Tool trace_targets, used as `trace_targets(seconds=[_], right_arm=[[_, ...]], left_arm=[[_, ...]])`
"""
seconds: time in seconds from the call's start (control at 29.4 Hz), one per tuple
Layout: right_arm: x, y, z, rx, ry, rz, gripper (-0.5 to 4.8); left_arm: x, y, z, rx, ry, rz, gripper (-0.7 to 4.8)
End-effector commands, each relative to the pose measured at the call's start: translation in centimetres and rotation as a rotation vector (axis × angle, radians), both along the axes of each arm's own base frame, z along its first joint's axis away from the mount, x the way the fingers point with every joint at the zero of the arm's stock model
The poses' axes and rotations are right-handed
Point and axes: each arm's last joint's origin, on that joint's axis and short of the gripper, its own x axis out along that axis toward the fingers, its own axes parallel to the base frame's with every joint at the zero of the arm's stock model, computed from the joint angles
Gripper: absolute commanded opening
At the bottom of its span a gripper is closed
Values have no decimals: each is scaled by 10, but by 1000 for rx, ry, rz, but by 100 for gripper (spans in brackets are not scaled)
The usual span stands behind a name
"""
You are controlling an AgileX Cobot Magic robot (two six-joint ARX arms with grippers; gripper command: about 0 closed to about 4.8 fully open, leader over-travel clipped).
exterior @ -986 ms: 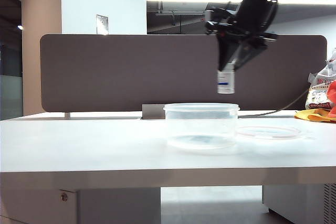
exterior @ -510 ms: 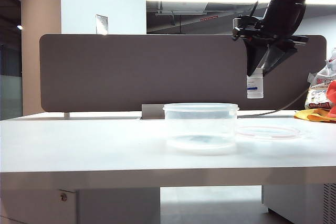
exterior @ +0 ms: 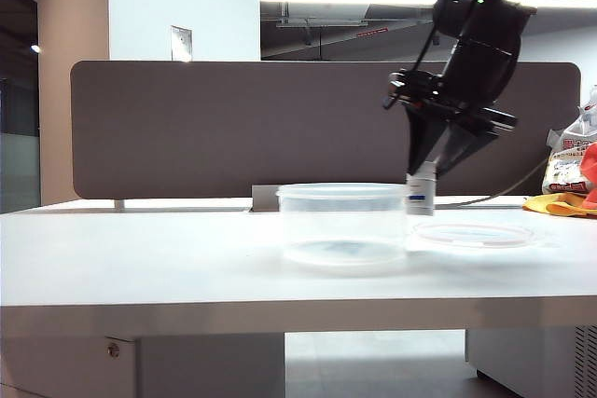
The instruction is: Remove the lid of the round box, pick up the small white medicine bottle inside, and place it on the table.
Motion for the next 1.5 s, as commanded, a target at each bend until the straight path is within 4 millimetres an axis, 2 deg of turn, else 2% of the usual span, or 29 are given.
trace_targets(seconds=[0.03,0.31,0.68,0.82,0.88,0.99,1.02,1.33,1.5], right_arm=[[-2,13,5,22,-34,36,112],[1,13,0,-60,-55,2,111],[11,15,-28,-84,-15,0,112],[12,15,-33,-88,-1,0,119],[12,15,-32,-87,-4,0,150],[12,15,-31,-87,0,0,262],[12,15,-31,-88,3,0,283],[5,13,-22,-93,15,1,285],[-3,9,15,-67,-107,-14,285]], left_arm=[[0,0,2,2,-24,7,266],[0,1,1,10,-20,13,266],[0,1,2,9,-22,13,266],[0,1,2,9,-23,13,266],[0,1,2,10,-25,16,266],[1,1,2,9,-27,16,266],[1,1,2,9,-27,16,266],[1,1,2,8,-30,16,266],[2,2,3,34,-53,45,270]])
